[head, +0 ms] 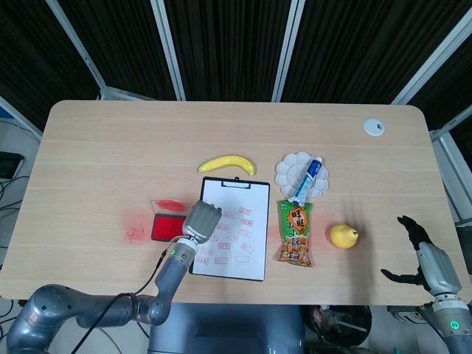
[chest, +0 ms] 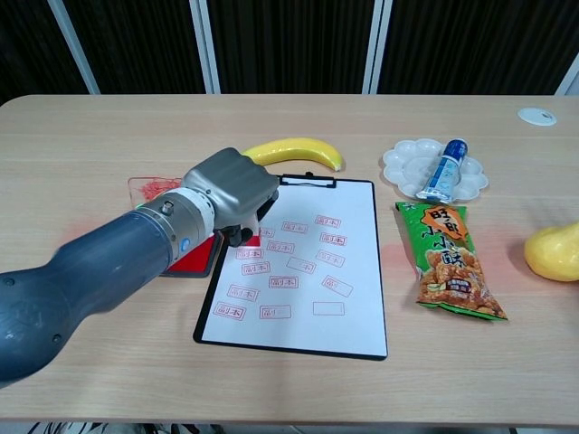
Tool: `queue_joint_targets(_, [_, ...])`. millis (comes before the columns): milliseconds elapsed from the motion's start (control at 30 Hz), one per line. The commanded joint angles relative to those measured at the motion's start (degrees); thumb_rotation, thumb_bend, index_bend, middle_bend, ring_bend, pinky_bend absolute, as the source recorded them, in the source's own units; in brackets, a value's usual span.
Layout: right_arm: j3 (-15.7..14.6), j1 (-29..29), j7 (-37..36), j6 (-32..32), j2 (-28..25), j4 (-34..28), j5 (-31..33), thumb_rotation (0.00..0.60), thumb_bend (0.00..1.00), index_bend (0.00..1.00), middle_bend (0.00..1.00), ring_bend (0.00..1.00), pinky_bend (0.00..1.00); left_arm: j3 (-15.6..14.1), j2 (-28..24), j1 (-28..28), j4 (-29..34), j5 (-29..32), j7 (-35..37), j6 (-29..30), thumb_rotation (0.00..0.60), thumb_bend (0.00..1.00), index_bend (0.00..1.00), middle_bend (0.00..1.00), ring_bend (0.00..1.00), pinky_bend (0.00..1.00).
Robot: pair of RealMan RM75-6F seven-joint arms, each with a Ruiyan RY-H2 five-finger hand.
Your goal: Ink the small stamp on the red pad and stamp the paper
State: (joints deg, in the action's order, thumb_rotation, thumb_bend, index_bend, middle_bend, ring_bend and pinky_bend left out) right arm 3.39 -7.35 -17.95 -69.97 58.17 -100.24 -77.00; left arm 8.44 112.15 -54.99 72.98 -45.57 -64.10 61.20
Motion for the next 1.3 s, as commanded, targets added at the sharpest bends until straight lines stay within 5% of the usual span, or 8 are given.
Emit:
queue_joint_targets(33, [-0.02,0.00,0.02,0.03,0.00,0.02,-0.03,0.600,0.05,0.10,0.00,0.00,0.22,0.45,-0.75,-0.04,1.18,-0.50,0.31,0.57,0.600,0.61,0.74,0.79,0.89,1.00])
queue_joint_targets(433, [0.00,0.12,0.35,-0.34,0.12,0.03,-0.08,0.600,0.05,0.10,0.00,0.00,0.22,2.63,-6.67,0.16,11.78,-1.82,0.29,4.44,0.600,0.61,0.74,0.79,0.89,1.00])
queue_joint_targets(733, [-0.02,0.15,0.62,-0.48,0.19,0.07,-0.19,0.600,0.05,0.10,0.00,0.00,0.22,1.43,-14.70,2.55,23.38,-3.83,0.42,8.74,0.600,0.61,0.74,0.79,0.89,1.00])
queue_joint_targets(1000, [-0.05,0.18,0.71,-0.58,0.21,0.09,-0.31,0.600,0.05,0.10,0.00,0.00,0.22,-4.40,-23.35,7.98,31.84,-10.96,4.76,13.30,0.600,0.61,0.74,0.79,0.89,1.00])
queue_joint_targets(1300, [-0.08,0.27,1.11,-0.88,0.30,0.09,-0.47,0.600,0.05,0.10,0.00,0.00,0.22,-11.75,-30.12,15.08,28.46,-19.42,14.56,15.77,0.600,0.60,0.73,0.77,0.89,1.00])
